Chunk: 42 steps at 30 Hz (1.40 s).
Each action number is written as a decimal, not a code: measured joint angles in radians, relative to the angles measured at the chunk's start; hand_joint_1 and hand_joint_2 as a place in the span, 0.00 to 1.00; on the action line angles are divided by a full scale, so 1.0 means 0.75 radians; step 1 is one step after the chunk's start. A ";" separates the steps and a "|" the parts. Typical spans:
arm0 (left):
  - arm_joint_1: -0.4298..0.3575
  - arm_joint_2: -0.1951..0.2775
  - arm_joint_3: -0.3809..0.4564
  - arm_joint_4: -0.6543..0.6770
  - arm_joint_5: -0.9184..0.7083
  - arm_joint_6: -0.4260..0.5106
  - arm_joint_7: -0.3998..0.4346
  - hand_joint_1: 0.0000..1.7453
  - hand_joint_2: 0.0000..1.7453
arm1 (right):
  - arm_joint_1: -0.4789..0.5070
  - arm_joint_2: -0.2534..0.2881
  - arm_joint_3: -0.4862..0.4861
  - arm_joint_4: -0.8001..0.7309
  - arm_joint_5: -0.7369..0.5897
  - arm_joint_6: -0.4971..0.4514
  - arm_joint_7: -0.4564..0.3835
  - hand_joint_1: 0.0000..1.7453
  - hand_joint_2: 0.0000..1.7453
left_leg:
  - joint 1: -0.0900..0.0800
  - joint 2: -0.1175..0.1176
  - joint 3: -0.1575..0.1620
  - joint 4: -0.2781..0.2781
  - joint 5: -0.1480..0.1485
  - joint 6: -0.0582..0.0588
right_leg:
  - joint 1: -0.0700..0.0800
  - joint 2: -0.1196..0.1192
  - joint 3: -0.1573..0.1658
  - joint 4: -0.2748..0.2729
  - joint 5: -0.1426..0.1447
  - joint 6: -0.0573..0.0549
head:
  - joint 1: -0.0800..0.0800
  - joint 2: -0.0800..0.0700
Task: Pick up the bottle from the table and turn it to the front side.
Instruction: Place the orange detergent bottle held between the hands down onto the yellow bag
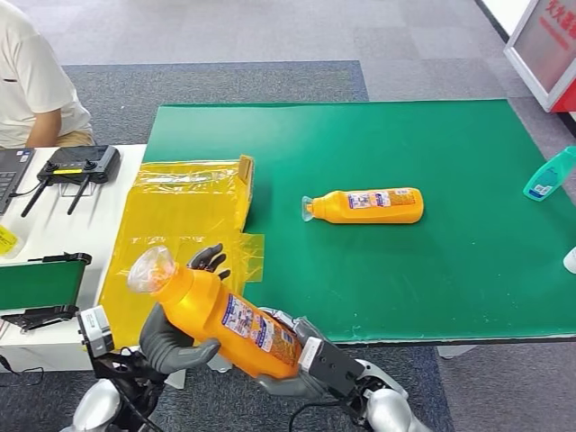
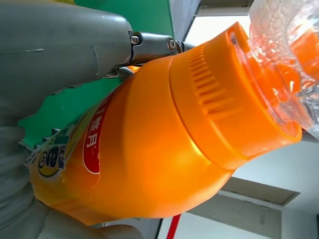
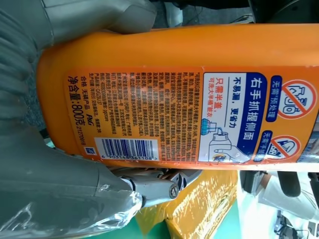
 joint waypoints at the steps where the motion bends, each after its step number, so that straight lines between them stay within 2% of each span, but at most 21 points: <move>1: -0.007 0.002 -0.002 0.005 0.003 -0.003 0.000 0.00 1.00 | -0.004 -0.002 0.002 0.001 0.000 0.001 -0.001 1.00 1.00 | 0.000 0.000 0.000 0.000 0.000 0.000 | 0.000 0.000 0.000 0.000 0.000 0.000 | 0.000 0.000; 5: -0.041 0.008 -0.022 0.029 0.054 -0.030 0.001 0.00 1.00 | -0.021 -0.014 0.016 0.002 -0.007 0.010 -0.009 1.00 1.00 | 0.000 0.000 0.000 0.000 0.000 0.000 | 0.000 0.000 0.000 0.000 0.000 0.000 | 0.000 0.000; 6: -0.050 0.009 -0.030 0.038 0.081 -0.041 0.003 0.05 1.00 | -0.028 -0.017 0.023 0.002 -0.009 0.013 -0.011 1.00 1.00 | 0.000 0.000 0.000 0.000 0.000 0.000 | 0.000 0.000 0.000 0.000 0.000 0.000 | 0.000 0.000; 9: -0.077 0.008 -0.051 0.076 0.182 -0.078 0.006 0.75 1.00 | -0.062 -0.021 0.050 0.002 -0.018 0.023 -0.005 1.00 1.00 | 0.000 0.000 0.000 0.000 0.000 0.000 | 0.000 0.000 0.000 0.000 0.000 0.000 | 0.000 0.000; 10: -0.086 0.008 -0.057 0.090 0.210 -0.091 0.006 0.94 1.00 | -0.076 -0.021 0.058 0.002 -0.021 0.026 -0.002 1.00 1.00 | 0.000 0.000 0.000 0.000 0.000 0.000 | 0.000 0.000 0.000 0.000 0.000 0.000 | 0.000 0.000; 12: -0.109 0.006 -0.068 0.125 0.245 -0.111 0.005 1.00 1.00 | -0.108 -0.021 0.075 0.007 -0.028 0.028 0.008 1.00 1.00 | 0.000 0.000 0.000 0.000 0.000 0.000 | 0.000 0.000 0.000 0.000 0.000 0.000 | 0.000 0.000; 18: -0.149 0.001 -0.074 0.176 0.294 -0.135 -0.040 1.00 1.00 | -0.172 -0.021 0.120 0.016 -0.047 0.018 0.038 1.00 1.00 | 0.000 0.000 0.000 0.000 0.002 -0.001 | 0.000 0.000 0.000 0.000 0.001 0.000 | 0.000 0.000; 24: -0.153 0.002 -0.062 0.177 0.317 -0.160 -0.034 1.00 1.00 | -0.191 -0.021 0.151 0.005 -0.101 0.018 0.074 0.98 1.00 | 0.000 0.000 -0.001 0.000 0.002 -0.001 | 0.000 0.000 0.001 0.001 0.001 0.000 | 0.000 0.000; 26: -0.154 0.000 -0.062 0.176 0.312 -0.157 -0.034 1.00 1.00 | -0.190 -0.021 0.156 0.005 -0.106 0.017 0.074 0.71 1.00 | 0.000 0.000 -0.001 0.000 0.002 -0.001 | 0.000 0.000 0.000 0.001 0.001 0.000 | 0.000 0.000; 27: -0.154 -0.001 -0.062 0.175 0.310 -0.154 -0.034 1.00 1.00 | -0.189 -0.021 0.157 0.005 -0.109 0.015 0.074 0.60 1.00 | 0.000 0.000 -0.001 0.000 0.002 -0.001 | 0.000 0.000 0.001 0.001 0.001 0.000 | 0.000 0.000; 28: -0.153 -0.003 -0.062 0.173 0.308 -0.148 -0.034 1.00 1.00 | -0.188 -0.021 0.158 0.005 -0.112 0.013 0.074 0.57 1.00 | 0.000 0.000 -0.001 0.000 0.002 -0.001 | 0.000 0.000 0.001 0.000 0.001 0.000 | 0.000 0.000; 30: -0.148 -0.008 -0.062 0.164 0.301 -0.129 -0.034 1.00 1.00 | -0.183 -0.021 0.158 0.005 -0.118 0.006 0.074 0.82 1.00 | 0.000 0.000 -0.001 0.000 0.002 -0.001 | 0.000 0.000 0.001 0.000 0.001 0.000 | 0.000 0.000; 31: -0.144 -0.010 -0.062 0.158 0.296 -0.118 -0.033 1.00 1.00 | -0.180 -0.021 0.158 0.003 -0.120 0.003 0.074 0.91 1.00 | 0.000 0.000 -0.001 0.000 0.002 -0.001 | 0.000 0.000 0.001 0.001 0.001 0.000 | 0.000 0.000; 32: -0.138 -0.014 -0.061 0.150 0.291 -0.104 -0.032 1.00 1.00 | -0.175 -0.021 0.157 0.000 -0.120 -0.001 0.074 0.95 1.00 | 0.000 0.000 -0.001 0.000 0.002 -0.001 | 0.000 0.000 0.001 0.000 0.001 0.000 | 0.000 0.000; 35: -0.116 -0.026 -0.055 0.120 0.275 -0.070 -0.021 1.00 1.00 | -0.159 -0.021 0.153 -0.017 -0.116 -0.008 0.075 0.97 1.00 | 0.000 0.000 -0.001 0.000 0.002 -0.001 | 0.000 0.000 0.000 0.000 0.001 0.000 | 0.000 0.000; 36: -0.110 -0.030 -0.054 0.110 0.270 -0.064 -0.017 1.00 1.00 | -0.154 -0.021 0.151 -0.023 -0.114 -0.009 0.075 0.91 1.00 | 0.000 0.000 -0.001 0.000 0.002 -0.001 | 0.000 0.000 0.000 0.000 0.001 0.000 | 0.000 0.000; 39: -0.094 -0.041 -0.049 0.084 0.246 -0.039 -0.007 1.00 1.00 | -0.141 -0.022 0.145 -0.040 -0.106 -0.013 0.078 0.18 1.00 | 0.000 0.000 -0.001 0.000 0.002 -0.001 | 0.000 0.000 0.000 0.000 0.001 0.000 | 0.000 0.000; 40: -0.085 -0.047 -0.047 0.073 0.227 -0.024 -0.004 1.00 1.00 | -0.133 -0.023 0.143 -0.048 -0.102 -0.017 0.078 0.00 1.00 | 0.000 0.000 -0.001 0.000 0.002 -0.001 | 0.000 0.000 0.000 0.000 0.001 0.000 | 0.000 0.000; 42: -0.056 -0.066 -0.044 0.045 0.173 0.012 0.003 1.00 1.00 | -0.105 -0.026 0.131 -0.078 -0.097 -0.029 0.074 0.00 1.00 | 0.000 0.000 -0.001 0.000 0.001 0.000 | 0.000 0.000 0.000 0.000 0.001 0.000 | 0.000 0.000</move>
